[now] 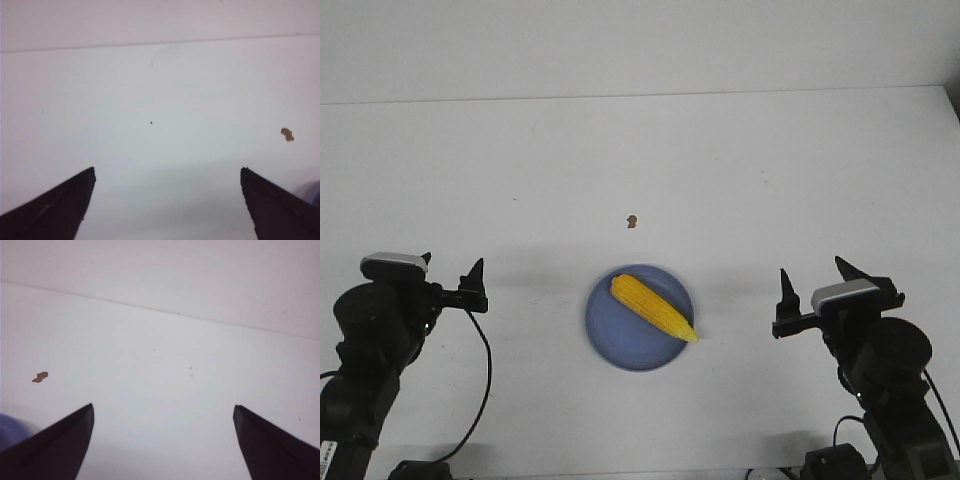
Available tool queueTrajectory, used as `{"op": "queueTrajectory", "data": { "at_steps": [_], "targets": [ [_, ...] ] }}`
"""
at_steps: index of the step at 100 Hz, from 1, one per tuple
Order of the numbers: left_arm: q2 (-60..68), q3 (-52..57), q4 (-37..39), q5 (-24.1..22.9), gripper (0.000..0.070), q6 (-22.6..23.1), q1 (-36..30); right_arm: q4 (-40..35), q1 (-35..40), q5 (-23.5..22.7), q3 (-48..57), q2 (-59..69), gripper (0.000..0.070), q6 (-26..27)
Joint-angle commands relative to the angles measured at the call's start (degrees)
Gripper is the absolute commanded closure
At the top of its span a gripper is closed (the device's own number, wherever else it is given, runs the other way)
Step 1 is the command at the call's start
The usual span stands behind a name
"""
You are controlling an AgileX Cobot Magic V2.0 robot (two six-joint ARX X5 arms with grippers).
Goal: Place corn on plate with both arms
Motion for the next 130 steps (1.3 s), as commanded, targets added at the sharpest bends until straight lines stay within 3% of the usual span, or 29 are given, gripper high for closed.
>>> {"op": "queueTrajectory", "data": {
  "at_steps": [1, 26, 41, 56, 61, 68, 77, 81, 87, 130],
  "targets": [
    [-2.1, -2.7, 2.0, 0.3, 0.0118, -0.1, 0.0, 1.1, 0.0, 0.1, -2.3, -3.5, 0.0115, 1.0],
    [-7.8, -7.7, 4.1, 0.0, 0.0118, -1.4, 0.0, 3.0, 0.0, 1.5, -9.6, -15.9, 0.0115, 1.1],
    [-9.0, -7.7, 4.4, 0.0, 0.0118, -1.4, 0.0, 3.2, 0.0, 4.8, -10.1, -17.2, 0.0116, 1.2],
    [-9.8, -7.7, 4.3, 0.0, 0.0118, -1.5, 0.0, 3.7, 0.0, 5.2, -10.1, -17.2, 0.0119, 1.1],
    [-10.1, -7.7, 4.3, 0.0, 0.0127, -1.4, 0.0, 3.7, 0.0, 5.3, -10.1, -17.2, 0.0162, 1.1],
    [-10.6, -7.7, 4.2, 0.0, 0.0213, -1.4, 0.0, 3.7, 0.0, 5.4, -10.1, -17.2, 0.032, 1.1],
    [-11.1, -7.7, 4.0, 0.0, 0.0471, -1.4, 0.0, 3.7, 0.0, 5.4, -10.1, -17.2, 0.0554, 1.0],
    [-11.3, -7.7, 3.9, 0.0, 0.0597, -1.4, 0.0, 3.7, 0.0, 5.4, -10.1, -17.2, 0.0626, 1.0],
    [-11.3, -7.7, 4.0, 0.0, 0.0692, -1.4, 0.0, 3.8, 0.0, 5.4, -10.1, -17.2, 0.0684, 1.1],
    [-11.7, -7.7, 4.1, -0.2, 0.0694, -1.4, 0.0, 3.8, 0.0, 5.4, -10.1, -17.2, 0.0686, 1.1]
  ]
}}
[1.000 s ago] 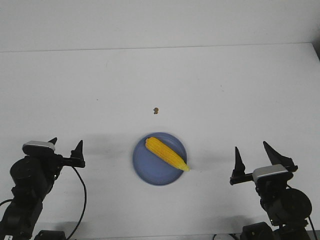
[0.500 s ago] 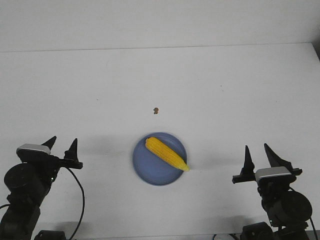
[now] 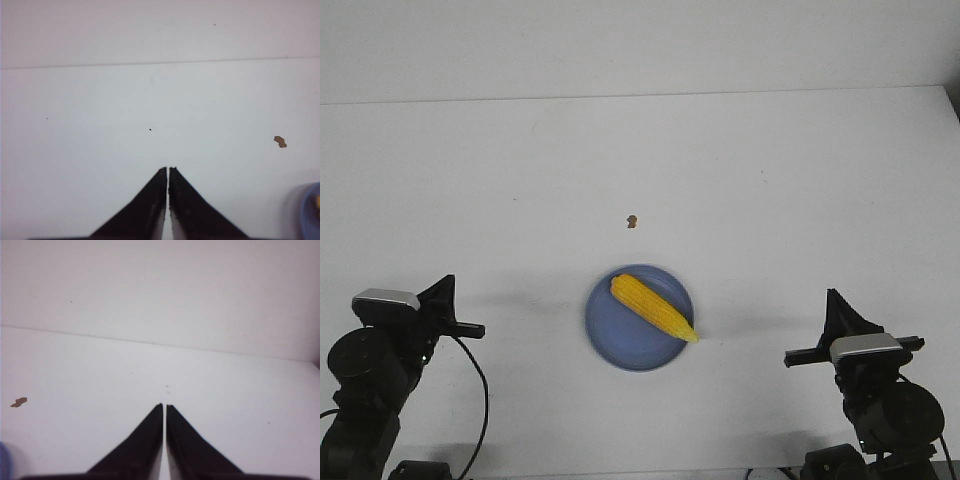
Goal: Place corn on plate with both arms
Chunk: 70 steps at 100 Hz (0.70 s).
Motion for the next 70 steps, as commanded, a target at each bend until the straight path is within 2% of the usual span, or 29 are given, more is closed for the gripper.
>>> {"op": "queueTrajectory", "data": {
  "at_steps": [1, 70],
  "targets": [
    [0.0, 0.7, 0.5, 0.0, 0.0694, -0.1, 0.0, 0.8, 0.0, 0.2, 0.2, 0.0, 0.0686, 0.4],
    [-4.7, 0.7, 0.6, 0.0, 0.0694, -0.1, 0.0, 0.8, 0.0, 0.2, 0.2, 0.0, 0.0686, 0.4]
  ]
}}
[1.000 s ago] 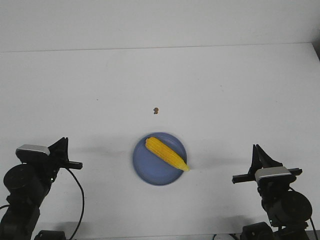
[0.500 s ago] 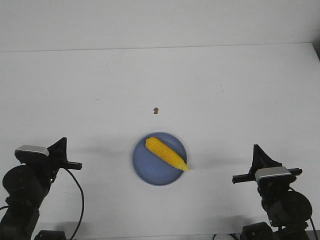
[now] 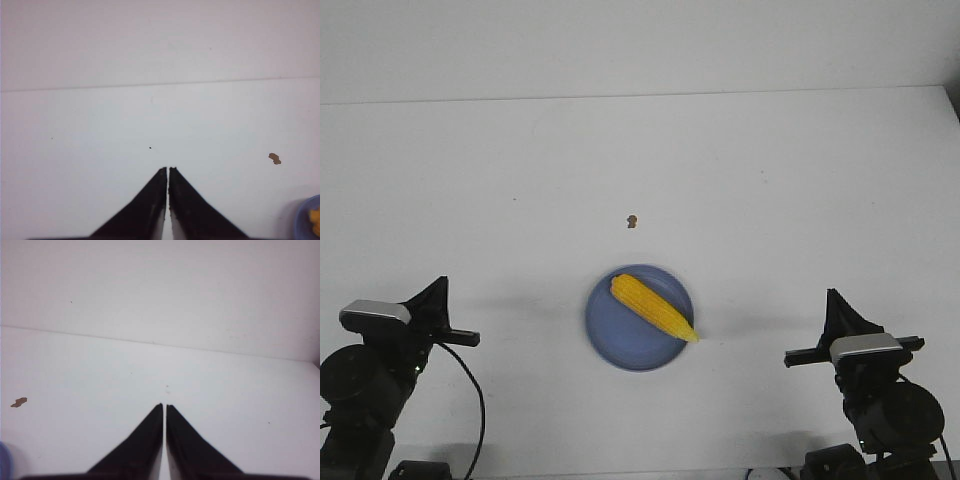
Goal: Place corn on plate with both arms
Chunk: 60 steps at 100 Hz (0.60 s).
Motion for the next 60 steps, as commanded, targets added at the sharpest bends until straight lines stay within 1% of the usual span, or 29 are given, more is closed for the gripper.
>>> {"op": "queueTrajectory", "data": {
  "at_steps": [1, 22, 30, 46, 53, 60],
  "targets": [
    [-0.3, 0.7, 0.5, 0.0, 0.0694, -0.1, 0.0, 0.8, 0.0, 0.2, 0.2, 0.0, 0.0686, 0.4],
    [-3.8, 0.7, 0.7, -0.7, 0.0694, 0.0, 0.0, 0.8, 0.0, 0.2, 0.2, 0.0, 0.0686, 0.4],
    [-5.3, 0.5, 0.7, -1.0, 0.0694, 0.9, 0.0, 0.8, 0.0, 0.2, 0.2, 0.0, 0.0686, 0.4],
    [-9.4, -2.9, 0.9, -1.1, 0.0694, 1.3, 0.0, 0.8, 0.0, 0.2, 0.2, 0.0, 0.0686, 0.4],
    [-11.8, -6.4, 2.6, -1.1, 0.0694, 1.2, 0.0, 0.8, 0.0, 0.2, 0.2, 0.0, 0.0686, 0.4],
    [-14.5, -11.0, 6.7, -1.0, 0.0694, 1.2, 0.0, 0.8, 0.0, 0.2, 0.2, 0.0, 0.0686, 0.4]
  ]
}}
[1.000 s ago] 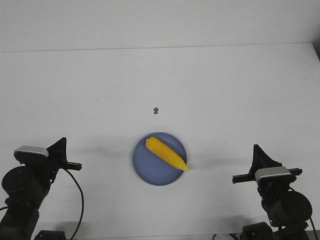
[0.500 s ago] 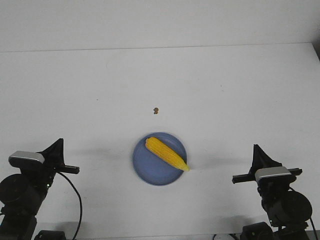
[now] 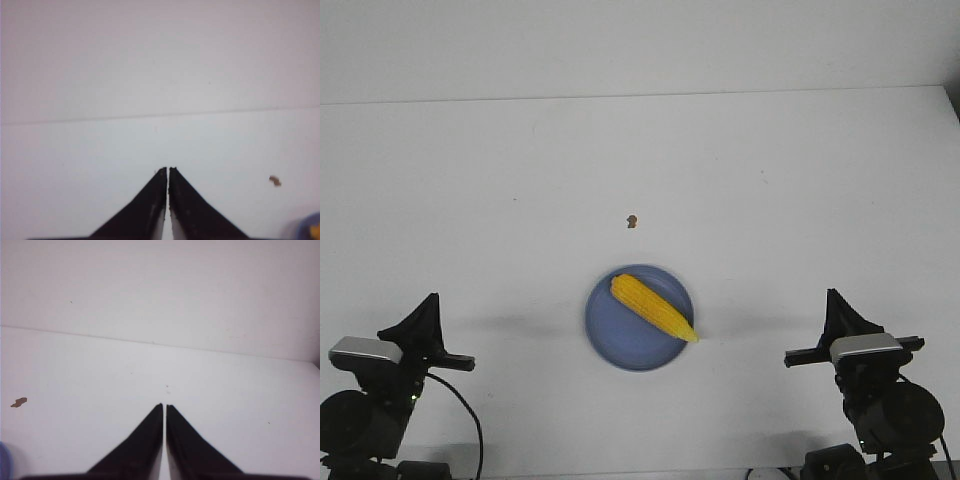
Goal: Place corn on plate with both arms
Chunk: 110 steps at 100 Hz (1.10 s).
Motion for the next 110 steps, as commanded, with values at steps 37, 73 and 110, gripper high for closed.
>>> {"op": "queueTrajectory", "data": {
  "at_steps": [37, 73, 110],
  "targets": [
    [-15.8, -21.3, 13.2, -0.1, 0.0688, -2.8, 0.2, 0.8, 0.0, 0.2, 0.2, 0.0, 0.0686, 0.4],
    [-15.8, -27.7, 20.1, -0.3, 0.0688, -2.7, 2.2, 0.9, 0.0, 0.2, 0.2, 0.0, 0.0686, 0.4],
    [-15.8, -28.4, 20.2, -0.3, 0.0688, -2.5, 2.8, 0.9, 0.0, 0.2, 0.2, 0.0, 0.0686, 0.4]
  ]
}}
